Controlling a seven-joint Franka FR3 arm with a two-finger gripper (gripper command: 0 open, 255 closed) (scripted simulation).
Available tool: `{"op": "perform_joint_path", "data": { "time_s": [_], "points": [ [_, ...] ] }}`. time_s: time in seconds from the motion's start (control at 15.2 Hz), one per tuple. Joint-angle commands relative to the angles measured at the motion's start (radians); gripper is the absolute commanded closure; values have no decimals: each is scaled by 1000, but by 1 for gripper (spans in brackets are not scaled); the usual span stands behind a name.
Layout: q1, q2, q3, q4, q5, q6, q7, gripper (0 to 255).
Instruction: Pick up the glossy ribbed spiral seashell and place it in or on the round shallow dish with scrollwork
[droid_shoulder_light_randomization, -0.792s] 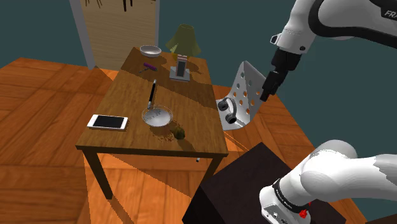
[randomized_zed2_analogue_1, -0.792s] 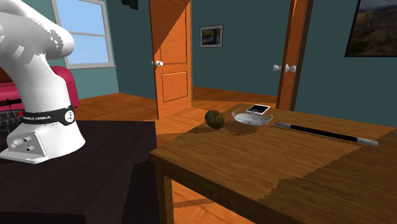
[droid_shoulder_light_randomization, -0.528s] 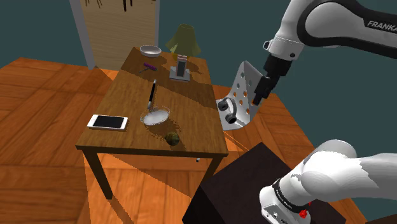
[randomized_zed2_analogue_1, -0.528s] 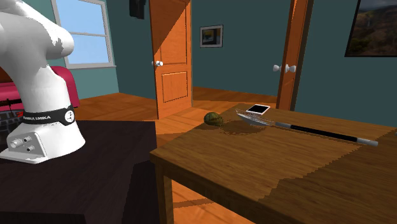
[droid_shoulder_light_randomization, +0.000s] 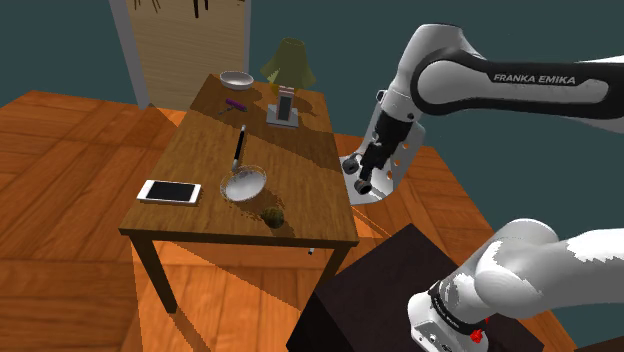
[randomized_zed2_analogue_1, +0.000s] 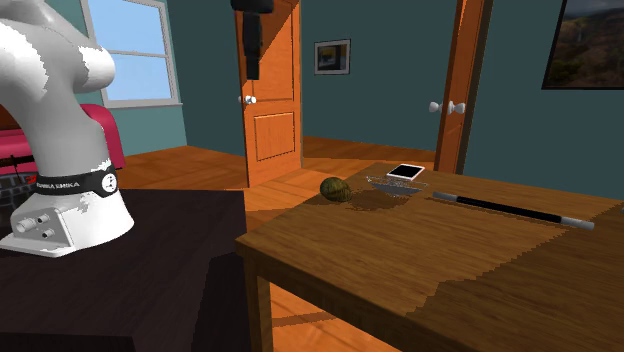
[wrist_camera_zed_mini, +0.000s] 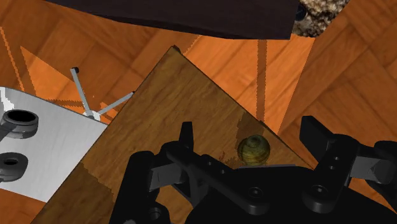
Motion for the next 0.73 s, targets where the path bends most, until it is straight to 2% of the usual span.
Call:
{"op": "perform_joint_path", "data": {
  "time_s": [0.0, 0.66],
  "points": [
    [11, 57, 15, -12, 15, 88, 2, 0],
    [56, 403, 76, 14, 70, 479, -2, 0]
  ]
}}
